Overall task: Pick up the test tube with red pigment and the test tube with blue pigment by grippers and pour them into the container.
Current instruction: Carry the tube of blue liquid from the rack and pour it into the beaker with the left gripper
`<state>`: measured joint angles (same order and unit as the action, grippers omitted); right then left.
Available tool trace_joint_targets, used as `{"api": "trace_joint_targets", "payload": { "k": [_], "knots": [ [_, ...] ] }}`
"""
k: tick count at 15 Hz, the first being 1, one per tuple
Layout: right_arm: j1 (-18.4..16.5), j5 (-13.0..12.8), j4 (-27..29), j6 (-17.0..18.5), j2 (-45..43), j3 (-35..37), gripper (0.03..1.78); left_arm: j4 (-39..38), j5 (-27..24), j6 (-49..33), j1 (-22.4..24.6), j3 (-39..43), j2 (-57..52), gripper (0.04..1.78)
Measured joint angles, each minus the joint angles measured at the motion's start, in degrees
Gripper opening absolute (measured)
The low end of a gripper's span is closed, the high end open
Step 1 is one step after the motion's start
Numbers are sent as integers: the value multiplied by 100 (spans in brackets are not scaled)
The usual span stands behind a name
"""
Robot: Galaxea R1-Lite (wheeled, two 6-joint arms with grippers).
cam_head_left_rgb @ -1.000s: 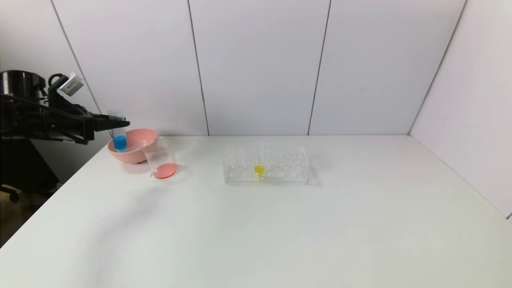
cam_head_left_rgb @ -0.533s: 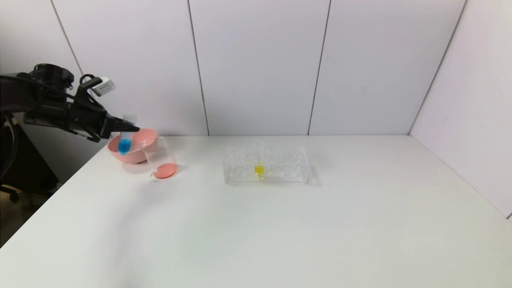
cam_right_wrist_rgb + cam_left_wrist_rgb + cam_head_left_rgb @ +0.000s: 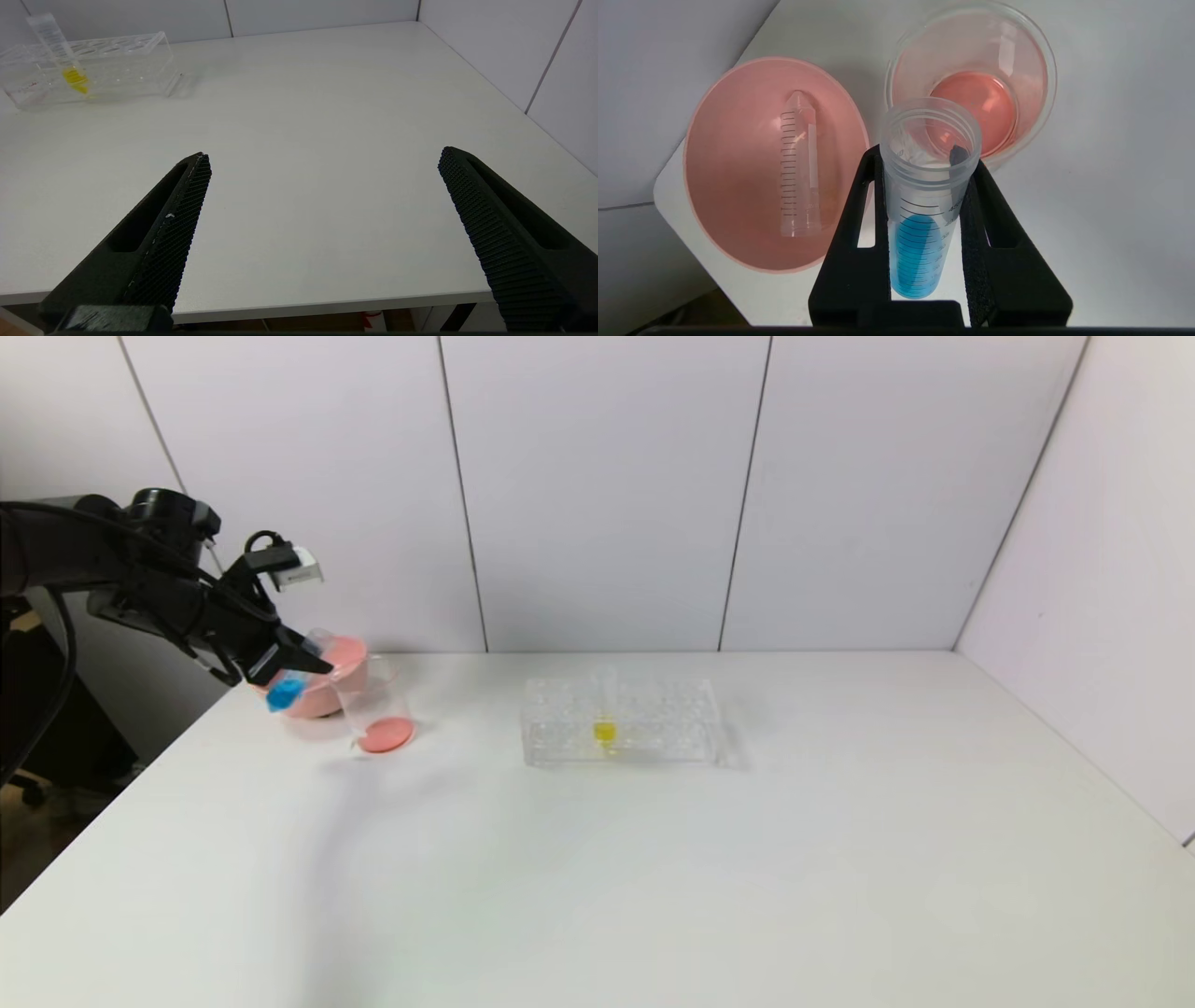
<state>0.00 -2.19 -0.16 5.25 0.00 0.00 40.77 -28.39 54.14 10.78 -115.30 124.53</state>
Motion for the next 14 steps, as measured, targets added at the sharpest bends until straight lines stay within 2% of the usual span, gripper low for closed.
{"api": "trace_joint_targets", "payload": {
  "k": [4, 10, 14],
  "knots": [
    [-2, 0, 0, -5, 0, 0, 177, 93, 177, 361, -240, -33, -160, 44],
    [0, 2, 0, -2, 0, 0, 177, 38, 1206, 718, -507, -46, -276, 44],
    [0, 0, 0, -5, 0, 0, 177, -116, 1495, 741, -579, -61, -243, 44]
  ]
}}
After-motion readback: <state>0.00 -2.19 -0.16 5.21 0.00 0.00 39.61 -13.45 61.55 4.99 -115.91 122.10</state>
